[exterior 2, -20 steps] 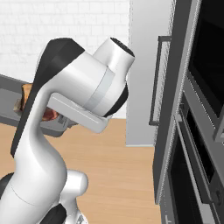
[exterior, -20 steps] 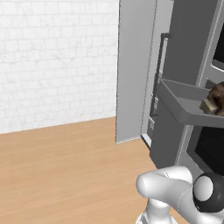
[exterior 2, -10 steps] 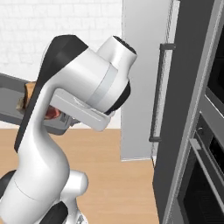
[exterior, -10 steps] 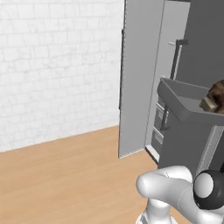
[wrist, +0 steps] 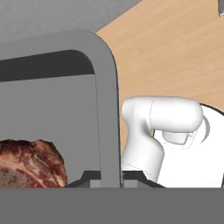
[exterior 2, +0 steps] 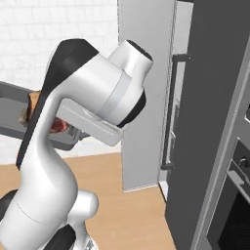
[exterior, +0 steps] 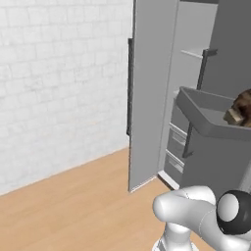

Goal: Take the meat container that has the steak and place it on the second highest rack of the freezer. Then take the vegetable container that has the mushroom and onion and place it on the highest rack of the freezer.

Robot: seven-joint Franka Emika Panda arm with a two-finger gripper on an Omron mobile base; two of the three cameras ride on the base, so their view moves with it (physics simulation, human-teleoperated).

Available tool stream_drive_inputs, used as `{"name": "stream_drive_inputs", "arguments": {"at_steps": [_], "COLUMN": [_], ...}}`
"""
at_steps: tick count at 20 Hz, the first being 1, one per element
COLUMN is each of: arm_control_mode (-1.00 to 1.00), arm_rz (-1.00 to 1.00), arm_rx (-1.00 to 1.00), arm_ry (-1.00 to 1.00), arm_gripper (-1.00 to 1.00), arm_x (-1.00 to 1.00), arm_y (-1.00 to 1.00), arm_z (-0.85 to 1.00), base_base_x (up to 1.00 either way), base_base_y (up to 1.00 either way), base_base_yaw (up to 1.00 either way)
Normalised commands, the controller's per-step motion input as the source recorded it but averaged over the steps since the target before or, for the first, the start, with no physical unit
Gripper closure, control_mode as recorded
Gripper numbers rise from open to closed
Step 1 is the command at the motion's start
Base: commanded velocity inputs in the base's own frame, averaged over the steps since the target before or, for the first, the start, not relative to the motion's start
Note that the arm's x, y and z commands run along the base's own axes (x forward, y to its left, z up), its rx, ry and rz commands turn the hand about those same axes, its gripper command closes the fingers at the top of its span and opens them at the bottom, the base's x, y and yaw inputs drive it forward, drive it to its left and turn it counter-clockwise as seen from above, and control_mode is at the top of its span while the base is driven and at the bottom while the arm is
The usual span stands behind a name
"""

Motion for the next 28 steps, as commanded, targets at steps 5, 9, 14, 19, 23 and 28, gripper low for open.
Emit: {"name": "stream_drive_inputs", "arguments": {"at_steps": [5, 9, 14, 19, 23, 28], "arm_control_mode": [1.0, 1.0, 1.0, 1.0, 1.0, 1.0], "arm_rz": [0.0, 0.0, 0.0, 0.0, 0.0, 0.0], "arm_rx": [0.0, 0.0, 0.0, 0.0, 0.0, 0.0], "arm_ry": [0.0, 0.0, 0.0, 0.0, 0.0, 0.0], "arm_gripper": [1.0, 1.0, 1.0, 1.0, 1.0, 1.0], "arm_x": [0.0, 0.0, 0.0, 0.0, 0.0, 0.0], "arm_y": [0.0, 0.0, 0.0, 0.0, 0.0, 0.0], "arm_z": [0.0, 0.0, 0.0, 0.0, 0.0, 0.0], "base_base_x": [0.54, 0.42, 0.16, 0.09, 0.26, 0.31], "base_base_y": [0.47, 0.45, 0.37, 0.36, 0.54, 0.74], "base_base_yaw": [-0.39, -0.39, -0.41, -0.47, -0.5, -0.45]}}
